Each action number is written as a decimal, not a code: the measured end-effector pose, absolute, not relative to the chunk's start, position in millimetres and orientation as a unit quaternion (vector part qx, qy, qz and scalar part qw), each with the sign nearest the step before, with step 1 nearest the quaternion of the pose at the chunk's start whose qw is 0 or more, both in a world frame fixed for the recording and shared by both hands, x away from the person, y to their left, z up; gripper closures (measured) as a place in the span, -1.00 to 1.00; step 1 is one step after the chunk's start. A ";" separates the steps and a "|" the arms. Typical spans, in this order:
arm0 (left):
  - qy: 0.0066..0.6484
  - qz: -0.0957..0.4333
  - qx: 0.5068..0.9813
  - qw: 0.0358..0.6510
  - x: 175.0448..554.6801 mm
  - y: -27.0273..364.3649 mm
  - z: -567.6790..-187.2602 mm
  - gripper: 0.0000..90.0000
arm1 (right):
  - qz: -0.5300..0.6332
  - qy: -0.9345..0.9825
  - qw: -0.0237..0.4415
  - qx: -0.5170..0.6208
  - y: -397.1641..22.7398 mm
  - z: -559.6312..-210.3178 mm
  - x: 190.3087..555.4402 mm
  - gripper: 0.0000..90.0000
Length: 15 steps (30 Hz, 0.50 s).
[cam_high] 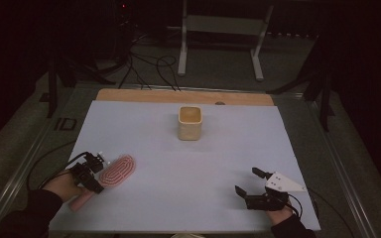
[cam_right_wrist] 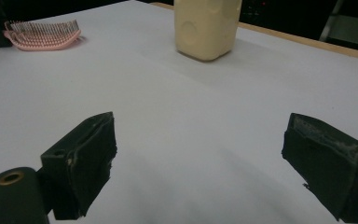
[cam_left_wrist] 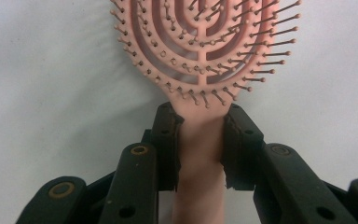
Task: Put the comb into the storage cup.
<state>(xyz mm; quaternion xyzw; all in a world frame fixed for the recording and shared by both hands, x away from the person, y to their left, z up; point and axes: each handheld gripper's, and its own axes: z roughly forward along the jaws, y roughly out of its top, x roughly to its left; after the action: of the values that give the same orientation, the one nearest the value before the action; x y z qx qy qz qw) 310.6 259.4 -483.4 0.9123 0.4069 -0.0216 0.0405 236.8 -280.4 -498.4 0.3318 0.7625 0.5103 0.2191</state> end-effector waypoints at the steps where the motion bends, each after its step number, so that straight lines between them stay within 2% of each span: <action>1: 0.407 -0.021 0.912 0.041 310.2 259.6 -483.5 0.56 | 0.512 0.762 0.220 0.331 -280.3 -498.3 236.7 -0.79; 8: 0.408 -0.015 0.912 0.049 308.4 261.0 -483.0 0.57 | 0.511 0.761 0.218 0.334 -281.2 -498.5 237.2 -0.79; 15: 0.414 -0.007 0.907 0.083 307.5 262.6 -478.9 0.58 | 0.510 0.761 0.219 0.336 -281.4 -499.0 238.1 -0.79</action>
<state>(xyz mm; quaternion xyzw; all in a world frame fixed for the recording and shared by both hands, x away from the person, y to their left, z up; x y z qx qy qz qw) 307.5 262.6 -478.9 0.9066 0.4135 -0.0074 0.0833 238.1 -281.4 -499.0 0.3357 0.7608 0.5105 0.2187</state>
